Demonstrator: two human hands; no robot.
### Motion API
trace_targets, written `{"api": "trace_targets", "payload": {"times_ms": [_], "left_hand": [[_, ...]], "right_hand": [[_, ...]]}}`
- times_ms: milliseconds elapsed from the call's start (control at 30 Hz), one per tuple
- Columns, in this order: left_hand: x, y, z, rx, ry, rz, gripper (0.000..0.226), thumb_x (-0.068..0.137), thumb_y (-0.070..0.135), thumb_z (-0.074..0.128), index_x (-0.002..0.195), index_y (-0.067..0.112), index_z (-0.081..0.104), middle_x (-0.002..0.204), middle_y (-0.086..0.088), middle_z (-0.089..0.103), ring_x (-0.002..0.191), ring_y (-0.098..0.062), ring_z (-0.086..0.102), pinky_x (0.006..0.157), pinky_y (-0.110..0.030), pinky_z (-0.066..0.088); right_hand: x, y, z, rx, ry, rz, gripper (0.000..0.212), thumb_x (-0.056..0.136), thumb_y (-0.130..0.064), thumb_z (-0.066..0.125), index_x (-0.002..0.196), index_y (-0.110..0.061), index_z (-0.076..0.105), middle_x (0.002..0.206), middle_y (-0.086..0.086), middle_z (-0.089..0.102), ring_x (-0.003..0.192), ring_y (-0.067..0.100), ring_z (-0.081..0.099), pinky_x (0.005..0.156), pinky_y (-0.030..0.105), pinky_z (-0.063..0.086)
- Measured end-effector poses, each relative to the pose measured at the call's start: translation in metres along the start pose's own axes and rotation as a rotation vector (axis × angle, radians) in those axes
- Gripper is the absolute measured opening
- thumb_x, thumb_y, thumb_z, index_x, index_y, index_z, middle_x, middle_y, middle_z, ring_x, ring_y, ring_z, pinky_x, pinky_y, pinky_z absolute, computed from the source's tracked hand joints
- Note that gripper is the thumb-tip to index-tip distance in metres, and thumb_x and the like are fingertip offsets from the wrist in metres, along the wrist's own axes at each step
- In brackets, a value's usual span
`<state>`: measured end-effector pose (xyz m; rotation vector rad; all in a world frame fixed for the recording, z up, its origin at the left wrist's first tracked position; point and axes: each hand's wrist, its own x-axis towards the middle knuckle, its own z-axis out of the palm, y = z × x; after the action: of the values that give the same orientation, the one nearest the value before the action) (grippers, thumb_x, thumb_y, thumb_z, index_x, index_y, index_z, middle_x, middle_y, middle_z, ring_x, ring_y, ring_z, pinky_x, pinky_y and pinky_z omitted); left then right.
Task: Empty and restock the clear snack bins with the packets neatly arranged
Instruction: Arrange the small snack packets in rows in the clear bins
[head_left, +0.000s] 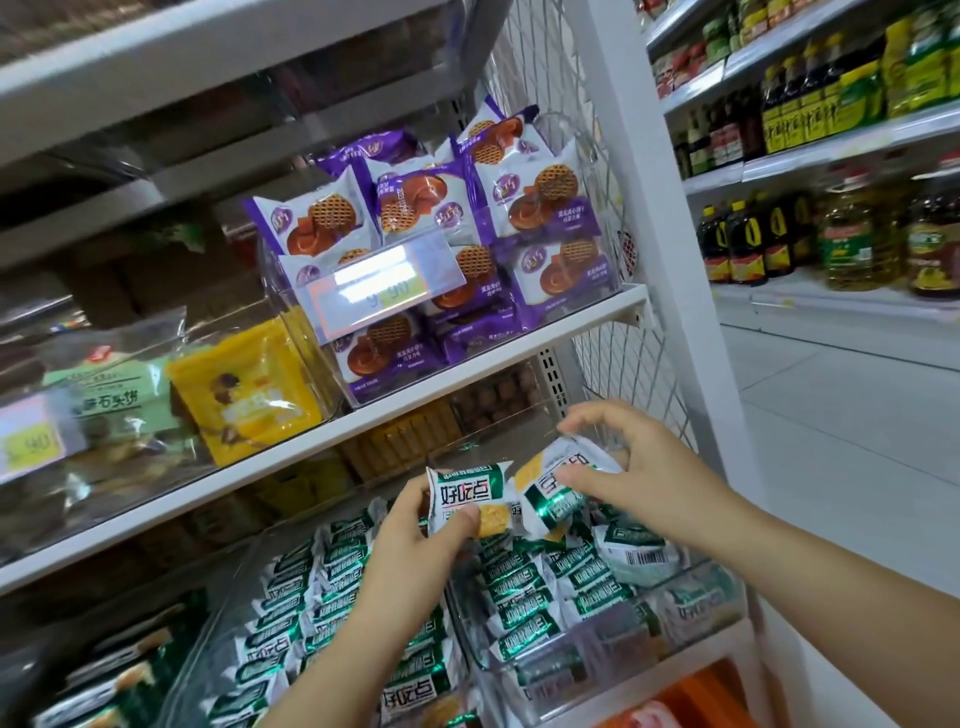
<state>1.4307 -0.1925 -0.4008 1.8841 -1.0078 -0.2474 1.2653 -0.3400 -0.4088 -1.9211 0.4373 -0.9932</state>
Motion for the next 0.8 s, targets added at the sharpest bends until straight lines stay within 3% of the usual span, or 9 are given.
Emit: {"api": "trace_targets", "payload": {"times_ms": [100, 200, 267, 333, 433, 533, 633, 700, 800], "left_hand": [[-0.003, 0.006, -0.001, -0.149, -0.031, -0.065, 0.017, 0.092, 0.027, 0.061, 0.108, 0.029, 0.06, 0.099, 0.005, 0.068, 0.074, -0.005, 0.068, 0.065, -0.022, 0.052], [-0.004, 0.009, -0.001, -0.165, -0.067, -0.08, 0.019, 0.093, 0.03, 0.059, 0.111, 0.03, 0.06, 0.1, 0.005, 0.069, 0.078, -0.006, 0.068, 0.066, -0.021, 0.05], [-0.004, 0.011, -0.001, -0.153, -0.085, -0.06, 0.018, 0.092, 0.03, 0.059, 0.111, 0.034, 0.06, 0.098, 0.006, 0.07, 0.081, -0.008, 0.068, 0.065, -0.021, 0.05], [-0.005, 0.015, -0.001, -0.147, -0.1, -0.039, 0.017, 0.092, 0.029, 0.059, 0.108, 0.033, 0.061, 0.092, 0.004, 0.072, 0.079, -0.008, 0.068, 0.064, -0.021, 0.052], [-0.008, 0.016, -0.001, -0.179, -0.14, -0.032, 0.02, 0.094, 0.03, 0.053, 0.109, 0.022, 0.065, 0.081, 0.003, 0.073, 0.076, -0.015, 0.068, 0.074, -0.029, 0.056], [-0.012, 0.018, -0.003, -0.272, -0.194, -0.032, 0.037, 0.092, 0.046, 0.047, 0.109, 0.019, 0.067, 0.066, 0.014, 0.065, 0.067, -0.004, 0.061, 0.076, -0.031, 0.051], [-0.014, 0.016, -0.003, -0.229, -0.245, 0.043, 0.057, 0.067, 0.064, 0.066, 0.11, 0.027, 0.065, 0.089, 0.006, 0.072, 0.086, -0.013, 0.067, 0.079, -0.025, 0.052], [-0.015, 0.015, -0.002, -0.211, -0.216, 0.088, 0.054, 0.063, 0.05, 0.076, 0.111, 0.029, 0.063, 0.091, 0.005, 0.073, 0.084, -0.013, 0.066, 0.074, -0.02, 0.052], [-0.012, 0.016, -0.002, -0.218, -0.147, 0.116, 0.046, 0.067, 0.036, 0.073, 0.111, 0.029, 0.062, 0.087, 0.008, 0.073, 0.078, -0.009, 0.066, 0.072, -0.021, 0.052]], "right_hand": [[0.0, -0.009, 0.003, 0.044, -0.09, 0.072, 0.042, 0.079, -0.014, 0.074, 0.103, -0.036, 0.046, 0.11, -0.017, 0.056, 0.083, 0.006, 0.066, 0.064, 0.023, 0.055], [0.0, -0.015, 0.003, 0.07, -0.173, 0.081, 0.046, 0.079, -0.009, 0.072, 0.105, -0.035, 0.043, 0.1, -0.011, 0.065, 0.064, 0.002, 0.061, 0.055, 0.021, 0.048], [0.001, -0.019, 0.004, 0.083, -0.239, 0.069, 0.045, 0.078, -0.01, 0.073, 0.104, -0.034, 0.046, 0.095, -0.011, 0.069, 0.061, 0.006, 0.056, 0.057, 0.022, 0.046], [0.002, -0.024, 0.009, 0.146, -0.282, 0.06, 0.042, 0.077, -0.008, 0.075, 0.104, -0.028, 0.049, 0.094, -0.008, 0.071, 0.064, 0.006, 0.056, 0.063, 0.027, 0.049], [0.005, -0.028, 0.014, 0.16, -0.246, 0.048, 0.038, 0.076, -0.008, 0.078, 0.103, -0.021, 0.054, 0.092, -0.002, 0.07, 0.069, 0.007, 0.06, 0.074, 0.034, 0.056], [0.006, -0.027, 0.015, 0.167, -0.218, 0.049, 0.041, 0.077, -0.009, 0.076, 0.111, -0.023, 0.058, 0.099, 0.001, 0.07, 0.084, 0.017, 0.066, 0.082, 0.032, 0.056], [0.006, -0.025, 0.02, 0.19, -0.227, 0.044, 0.051, 0.078, -0.01, 0.075, 0.122, -0.029, 0.058, 0.099, -0.008, 0.068, 0.084, 0.006, 0.064, 0.083, 0.026, 0.056], [0.006, -0.026, 0.025, 0.146, -0.205, 0.014, 0.054, 0.079, -0.017, 0.075, 0.125, -0.038, 0.056, 0.096, -0.015, 0.062, 0.082, 0.0, 0.058, 0.082, 0.026, 0.054], [0.007, -0.024, 0.028, 0.01, -0.219, 0.029, 0.068, 0.077, -0.039, 0.074, 0.136, -0.044, 0.042, 0.124, -0.019, 0.051, 0.108, -0.004, 0.05, 0.092, 0.025, 0.047]]}}
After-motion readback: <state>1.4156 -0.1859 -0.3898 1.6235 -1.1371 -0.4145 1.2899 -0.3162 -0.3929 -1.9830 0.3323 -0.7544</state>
